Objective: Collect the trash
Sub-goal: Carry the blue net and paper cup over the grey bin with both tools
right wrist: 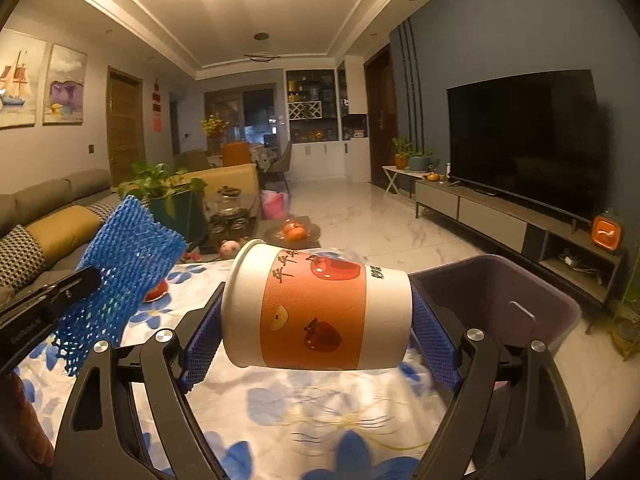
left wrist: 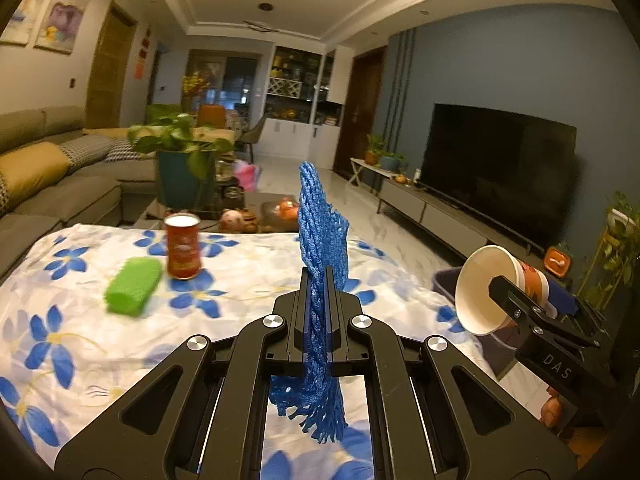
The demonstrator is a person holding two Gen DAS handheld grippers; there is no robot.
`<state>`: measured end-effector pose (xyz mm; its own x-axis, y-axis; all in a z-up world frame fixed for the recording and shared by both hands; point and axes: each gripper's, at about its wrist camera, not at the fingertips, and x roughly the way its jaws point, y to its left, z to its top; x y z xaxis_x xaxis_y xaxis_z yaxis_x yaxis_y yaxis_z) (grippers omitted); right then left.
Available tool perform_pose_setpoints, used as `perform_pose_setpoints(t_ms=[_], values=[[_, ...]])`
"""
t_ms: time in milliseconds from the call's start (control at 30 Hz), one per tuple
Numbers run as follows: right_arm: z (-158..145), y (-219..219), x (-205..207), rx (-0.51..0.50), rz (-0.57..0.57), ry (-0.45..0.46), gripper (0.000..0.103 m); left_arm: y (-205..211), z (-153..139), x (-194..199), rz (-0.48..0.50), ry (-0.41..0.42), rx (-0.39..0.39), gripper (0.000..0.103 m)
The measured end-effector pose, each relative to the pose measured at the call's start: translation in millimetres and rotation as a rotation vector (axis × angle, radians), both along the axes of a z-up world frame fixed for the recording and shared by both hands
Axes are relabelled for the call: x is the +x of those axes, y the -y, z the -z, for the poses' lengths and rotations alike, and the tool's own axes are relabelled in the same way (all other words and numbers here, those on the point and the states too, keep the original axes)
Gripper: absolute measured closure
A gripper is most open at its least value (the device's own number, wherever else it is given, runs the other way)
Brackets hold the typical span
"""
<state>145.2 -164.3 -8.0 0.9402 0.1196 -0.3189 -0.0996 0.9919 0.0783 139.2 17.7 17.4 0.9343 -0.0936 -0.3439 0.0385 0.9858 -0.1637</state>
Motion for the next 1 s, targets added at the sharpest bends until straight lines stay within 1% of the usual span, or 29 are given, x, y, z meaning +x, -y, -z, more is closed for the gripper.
perform_pose_setpoints(t_ms=[367,633,833,1000], values=[[4,52,-2,-0.014,0.092,0.02,0.021,68,2,19,0.115,0.011,0.045,0.099],[1,95,3,-0.02,0.195,0.044,0.021,118,-5,42,0.201,0.036,0.056,0.099],[3,131,12,-0.012,0.276,0.049,0.021,154,-2,60,0.263,0.045,0.056,0.099],[9,152,20,-0.002,0.315,0.044,0.021,178,6,77,0.315,0.041,0.057,0.099]])
